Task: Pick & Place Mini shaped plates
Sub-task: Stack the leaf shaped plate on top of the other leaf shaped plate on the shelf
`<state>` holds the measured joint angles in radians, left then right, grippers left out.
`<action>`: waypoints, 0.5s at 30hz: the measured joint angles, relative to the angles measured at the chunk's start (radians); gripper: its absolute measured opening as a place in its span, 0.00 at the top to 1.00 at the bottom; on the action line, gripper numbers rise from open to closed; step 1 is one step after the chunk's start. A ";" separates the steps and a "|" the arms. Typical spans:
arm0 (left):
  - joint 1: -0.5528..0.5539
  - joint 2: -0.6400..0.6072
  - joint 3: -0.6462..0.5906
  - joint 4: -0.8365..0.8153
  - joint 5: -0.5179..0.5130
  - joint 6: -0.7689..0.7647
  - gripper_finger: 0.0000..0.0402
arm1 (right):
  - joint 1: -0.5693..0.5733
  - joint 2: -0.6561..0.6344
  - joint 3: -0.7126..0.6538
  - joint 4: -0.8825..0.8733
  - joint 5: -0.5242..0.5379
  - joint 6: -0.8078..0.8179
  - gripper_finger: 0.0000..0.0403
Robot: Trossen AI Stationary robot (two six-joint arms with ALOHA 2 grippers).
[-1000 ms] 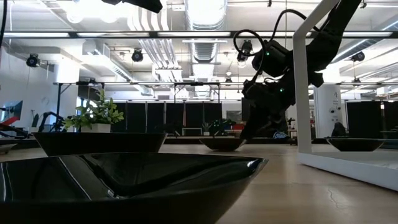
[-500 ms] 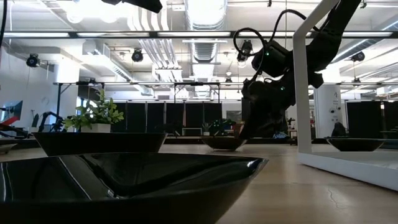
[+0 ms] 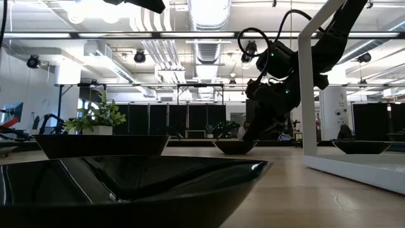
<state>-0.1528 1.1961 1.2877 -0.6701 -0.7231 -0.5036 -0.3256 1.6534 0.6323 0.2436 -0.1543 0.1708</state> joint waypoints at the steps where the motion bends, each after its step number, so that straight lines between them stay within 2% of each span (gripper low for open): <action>1: 0.000 0.000 0.000 0.000 0.000 0.000 0.86 | 0.000 -0.001 0.000 0.000 0.000 -0.021 0.86; 9: 0.000 0.000 0.000 0.000 0.000 -0.001 0.86 | 0.000 -0.004 0.000 0.003 0.001 -0.131 0.86; 15: 0.000 0.000 0.000 0.000 0.000 -0.001 0.86 | -0.004 -0.004 0.000 0.011 0.043 -0.164 0.86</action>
<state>-0.1528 1.1961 1.2877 -0.6703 -0.7231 -0.5049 -0.3293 1.6493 0.6323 0.2550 -0.1116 0.0067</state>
